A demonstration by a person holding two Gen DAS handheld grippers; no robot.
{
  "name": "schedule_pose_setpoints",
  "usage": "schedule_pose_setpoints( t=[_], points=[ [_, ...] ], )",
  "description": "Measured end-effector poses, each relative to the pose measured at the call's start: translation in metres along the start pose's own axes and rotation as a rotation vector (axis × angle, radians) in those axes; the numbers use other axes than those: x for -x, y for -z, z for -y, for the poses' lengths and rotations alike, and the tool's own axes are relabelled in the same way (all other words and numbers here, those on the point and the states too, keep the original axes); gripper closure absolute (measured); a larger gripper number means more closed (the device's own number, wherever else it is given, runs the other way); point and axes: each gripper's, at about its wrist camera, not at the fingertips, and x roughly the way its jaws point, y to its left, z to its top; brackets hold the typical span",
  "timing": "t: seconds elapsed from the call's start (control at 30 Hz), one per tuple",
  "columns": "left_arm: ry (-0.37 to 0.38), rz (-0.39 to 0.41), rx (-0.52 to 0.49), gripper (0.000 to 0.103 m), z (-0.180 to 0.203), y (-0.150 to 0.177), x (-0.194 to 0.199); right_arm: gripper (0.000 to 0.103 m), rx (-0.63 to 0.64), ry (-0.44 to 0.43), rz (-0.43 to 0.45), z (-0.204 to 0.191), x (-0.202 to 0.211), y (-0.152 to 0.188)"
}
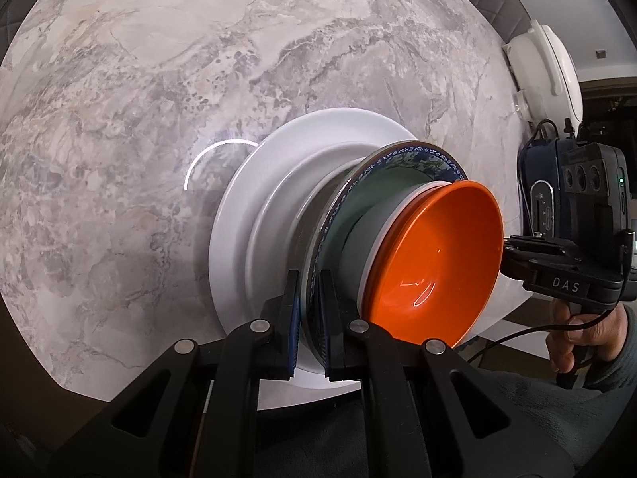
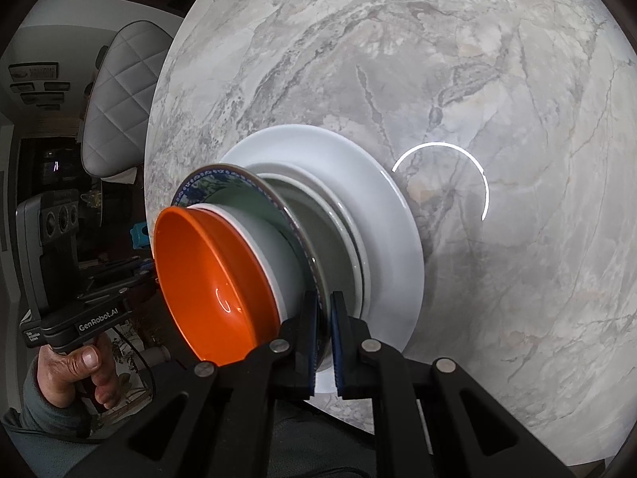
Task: Organize plates and bowls
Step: 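Carry the nested bowls with both grippers and lower them onto the white plate stack, then open both grippers to release the nested bowls on the plates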
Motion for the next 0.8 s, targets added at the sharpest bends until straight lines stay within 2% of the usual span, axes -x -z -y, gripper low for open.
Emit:
schedule_pose_setpoints(
  t=[0.4, 0.53, 0.57, 0.6, 0.63, 0.67, 0.7, 0.73, 0.77, 0.8],
  points=[
    [0.005, 0.013, -0.021, 0.097, 0.001, 0.001, -0.014, 0.093, 0.011, 0.055, 0.037, -0.001, -0.007, 0.001],
    [0.006, 0.061, -0.028, 0.091, -0.001, 0.004, -0.003, 0.092, 0.017, 0.079, 0.06, -0.005, -0.006, 0.004],
    [-0.01, 0.086, -0.034, 0.086, -0.001, 0.006, 0.003, 0.09, 0.022, 0.089, 0.073, -0.007, -0.004, 0.005],
    [-0.051, 0.112, -0.039, 0.068, -0.001, 0.008, 0.009, 0.088, 0.026, 0.1, 0.088, -0.009, -0.001, 0.007],
    [-0.075, 0.143, -0.038, 0.043, -0.002, 0.01, 0.017, 0.087, 0.025, 0.115, 0.101, -0.01, 0.002, 0.009],
    [-0.075, 0.181, -0.03, 0.032, -0.005, 0.012, 0.025, 0.083, 0.019, 0.13, 0.116, -0.01, 0.005, 0.012],
    [-0.06, 0.216, -0.021, 0.016, -0.01, 0.014, 0.034, 0.075, 0.011, 0.134, 0.131, -0.008, 0.01, 0.015],
    [-0.054, 0.248, -0.017, 0.008, -0.013, 0.016, 0.043, 0.068, 0.0, 0.148, 0.15, -0.007, 0.014, 0.019],
    [-0.044, 0.285, -0.017, 0.004, -0.016, 0.019, 0.053, 0.051, -0.013, 0.158, 0.173, -0.005, 0.02, 0.024],
    [-0.048, 0.314, -0.021, 0.0, -0.018, 0.021, 0.061, 0.039, -0.029, 0.159, 0.198, -0.003, 0.027, 0.03]
  ],
)
